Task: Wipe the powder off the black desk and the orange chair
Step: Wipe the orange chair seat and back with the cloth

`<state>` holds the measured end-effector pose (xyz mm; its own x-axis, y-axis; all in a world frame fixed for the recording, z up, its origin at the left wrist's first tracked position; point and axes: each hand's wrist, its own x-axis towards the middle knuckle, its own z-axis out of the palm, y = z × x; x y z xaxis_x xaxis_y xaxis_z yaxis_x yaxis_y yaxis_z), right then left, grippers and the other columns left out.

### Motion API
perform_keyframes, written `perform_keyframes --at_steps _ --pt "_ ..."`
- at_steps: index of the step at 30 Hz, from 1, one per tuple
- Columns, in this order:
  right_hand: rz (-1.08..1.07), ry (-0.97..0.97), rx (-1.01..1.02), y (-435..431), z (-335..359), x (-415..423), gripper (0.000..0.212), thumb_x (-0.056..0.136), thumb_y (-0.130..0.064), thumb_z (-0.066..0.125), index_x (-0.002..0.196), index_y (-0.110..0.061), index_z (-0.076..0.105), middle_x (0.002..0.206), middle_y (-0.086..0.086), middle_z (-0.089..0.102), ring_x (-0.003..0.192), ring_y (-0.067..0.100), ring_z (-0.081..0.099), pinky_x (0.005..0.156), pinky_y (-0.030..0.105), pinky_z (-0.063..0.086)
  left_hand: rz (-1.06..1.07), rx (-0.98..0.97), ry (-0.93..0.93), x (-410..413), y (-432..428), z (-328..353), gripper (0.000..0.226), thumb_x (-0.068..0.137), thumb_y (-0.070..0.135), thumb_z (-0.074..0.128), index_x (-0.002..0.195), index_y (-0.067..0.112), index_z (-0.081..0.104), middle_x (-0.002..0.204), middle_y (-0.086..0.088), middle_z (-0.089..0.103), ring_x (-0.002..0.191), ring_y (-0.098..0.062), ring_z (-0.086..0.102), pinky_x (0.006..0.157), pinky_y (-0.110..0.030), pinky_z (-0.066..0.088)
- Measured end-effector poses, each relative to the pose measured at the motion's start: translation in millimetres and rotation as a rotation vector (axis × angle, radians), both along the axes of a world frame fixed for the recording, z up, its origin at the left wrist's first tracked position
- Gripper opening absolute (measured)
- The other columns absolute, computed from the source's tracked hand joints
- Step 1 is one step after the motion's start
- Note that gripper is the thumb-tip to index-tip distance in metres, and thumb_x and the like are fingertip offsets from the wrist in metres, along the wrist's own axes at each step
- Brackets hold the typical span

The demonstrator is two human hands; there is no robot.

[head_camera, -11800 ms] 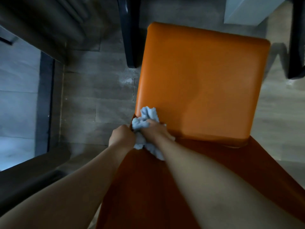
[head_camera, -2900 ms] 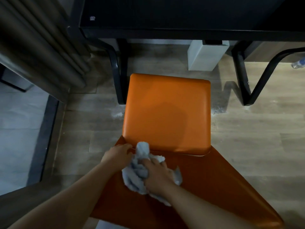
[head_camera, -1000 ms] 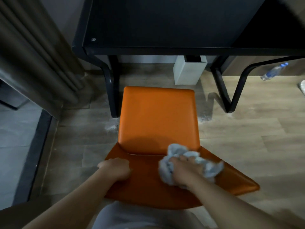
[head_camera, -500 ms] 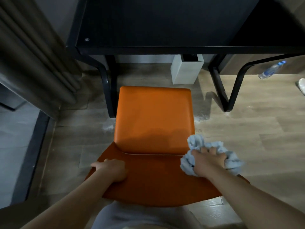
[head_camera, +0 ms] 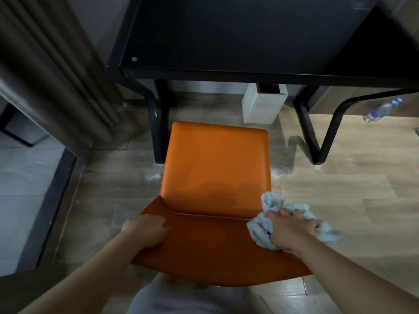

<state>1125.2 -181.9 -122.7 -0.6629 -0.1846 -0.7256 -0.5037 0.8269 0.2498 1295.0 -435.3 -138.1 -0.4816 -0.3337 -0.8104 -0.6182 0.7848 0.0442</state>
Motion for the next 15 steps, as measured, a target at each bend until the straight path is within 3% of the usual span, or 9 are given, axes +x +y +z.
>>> perform_keyframes --at_steps 3,5,9,12,15 --pt "0.012 -0.087 -0.145 -30 -1 27 0.053 0.088 -0.033 0.050 0.138 -0.034 0.033 0.148 0.005 0.032 0.133 0.032 0.030 0.102 0.051 0.032 0.121 -0.163 0.082 7 1 7 0.036 0.098 0.043 0.027 0.111 0.025 0.055 0.121 0.000 0.058 0.109 -0.021 0.056 0.088 -0.036 0.044" --pt "-0.016 -0.206 -0.313 -68 -4 63 0.054 0.086 -0.033 0.053 0.136 -0.035 0.035 0.146 0.006 0.035 0.132 0.032 0.034 0.102 0.050 0.034 0.200 -0.278 0.145 12 2 14 0.035 0.098 0.040 0.024 0.112 0.028 0.054 0.118 0.000 0.060 0.104 -0.021 0.058 0.081 -0.033 0.041" --pt "-0.073 -0.452 -0.603 -125 6 115 0.060 0.081 -0.038 0.049 0.133 -0.049 0.023 0.144 0.002 0.029 0.133 0.034 0.024 0.101 0.054 0.029 0.448 -0.247 0.255 34 -4 25 0.028 0.097 0.036 0.027 0.102 0.029 0.053 0.111 -0.004 0.062 0.097 -0.024 0.058 0.082 -0.035 0.043" --pt "-0.035 -0.488 -0.563 -114 5 95 0.052 0.084 -0.042 0.044 0.133 -0.049 0.026 0.142 0.005 0.037 0.132 0.034 0.032 0.104 0.052 0.032 0.548 -0.170 0.336 44 -8 23 0.029 0.097 0.031 0.033 0.120 0.028 0.050 0.116 -0.005 0.062 0.102 -0.025 0.059 0.088 -0.037 0.046" --pt "-0.057 -0.377 -0.408 -102 3 86 0.049 0.089 -0.037 0.044 0.135 -0.044 0.028 0.140 0.007 0.040 0.127 0.033 0.038 0.100 0.049 0.037 0.560 -0.098 0.365 44 -12 16 0.041 0.094 0.030 0.034 0.135 0.031 0.037 0.111 -0.003 0.063 0.089 -0.022 0.060 0.078 -0.033 0.048"
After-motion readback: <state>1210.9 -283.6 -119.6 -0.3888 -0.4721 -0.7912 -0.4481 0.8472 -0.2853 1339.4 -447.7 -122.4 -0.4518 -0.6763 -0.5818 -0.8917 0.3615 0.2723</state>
